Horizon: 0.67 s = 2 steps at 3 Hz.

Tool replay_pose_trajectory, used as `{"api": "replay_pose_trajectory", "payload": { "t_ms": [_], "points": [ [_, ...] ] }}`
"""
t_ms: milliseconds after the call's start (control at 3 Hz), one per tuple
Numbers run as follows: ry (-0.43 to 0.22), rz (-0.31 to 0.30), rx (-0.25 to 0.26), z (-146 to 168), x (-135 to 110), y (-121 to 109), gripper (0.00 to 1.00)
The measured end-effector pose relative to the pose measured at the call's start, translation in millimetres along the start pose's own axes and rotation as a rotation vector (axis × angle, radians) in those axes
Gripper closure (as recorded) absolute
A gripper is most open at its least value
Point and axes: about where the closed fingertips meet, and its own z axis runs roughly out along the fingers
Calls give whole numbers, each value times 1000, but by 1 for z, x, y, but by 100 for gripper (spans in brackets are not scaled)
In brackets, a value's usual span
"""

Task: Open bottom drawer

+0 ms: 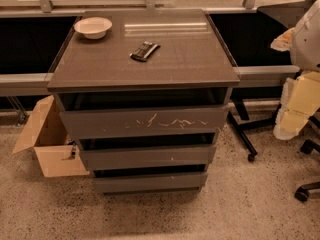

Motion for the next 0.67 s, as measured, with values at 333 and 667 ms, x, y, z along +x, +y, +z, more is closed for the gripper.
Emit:
{"api": "replay_pose_trajectory", "payload": {
  "t_ms": [333,667],
  "points": [
    [-2,-1,2,-1,0,0,0],
    [-40,-21,3,-2,0,0,0]
  ]
}}
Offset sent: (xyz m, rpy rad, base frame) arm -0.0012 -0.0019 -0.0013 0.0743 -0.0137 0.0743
